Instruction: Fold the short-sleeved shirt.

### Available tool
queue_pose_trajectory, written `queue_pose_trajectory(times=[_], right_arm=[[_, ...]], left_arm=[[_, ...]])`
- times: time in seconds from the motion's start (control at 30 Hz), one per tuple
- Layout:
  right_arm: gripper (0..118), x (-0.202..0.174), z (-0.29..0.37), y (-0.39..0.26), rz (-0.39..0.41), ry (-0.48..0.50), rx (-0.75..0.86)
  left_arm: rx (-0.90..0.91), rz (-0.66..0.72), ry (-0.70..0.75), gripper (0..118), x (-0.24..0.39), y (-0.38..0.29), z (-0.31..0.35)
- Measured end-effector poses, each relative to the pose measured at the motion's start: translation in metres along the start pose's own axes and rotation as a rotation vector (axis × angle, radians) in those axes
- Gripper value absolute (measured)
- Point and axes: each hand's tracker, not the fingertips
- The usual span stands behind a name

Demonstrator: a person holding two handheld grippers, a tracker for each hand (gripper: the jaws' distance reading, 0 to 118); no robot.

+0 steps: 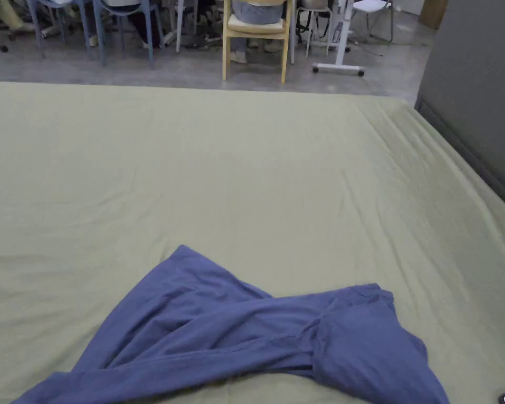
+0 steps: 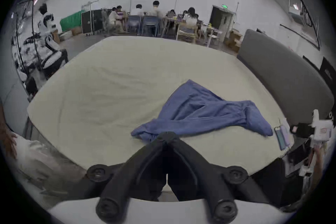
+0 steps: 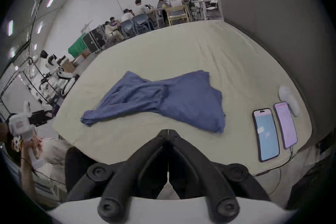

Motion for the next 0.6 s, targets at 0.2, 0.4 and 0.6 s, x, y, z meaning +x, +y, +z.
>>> queue_pose_trajectory(times=[0.2, 0.4, 0.6], right_arm=[[2, 0.005, -0.003, 0.006, -0.011, 0.029, -0.014], [2, -0.003, -0.020, 0.004, -0.006, 0.052, -0.062], [2, -0.010, -0.035, 0.006, 0.004, 0.037, -0.126]], left_arm=[[-0.125, 0.062, -0.045, 36, -0.022, 0.003, -0.043], [-0.317, 0.178, -0.040, 96, -0.050, 0.002, -0.156], [-0.381, 0.157, -0.004, 96, -0.063, -0.004, -0.229]])
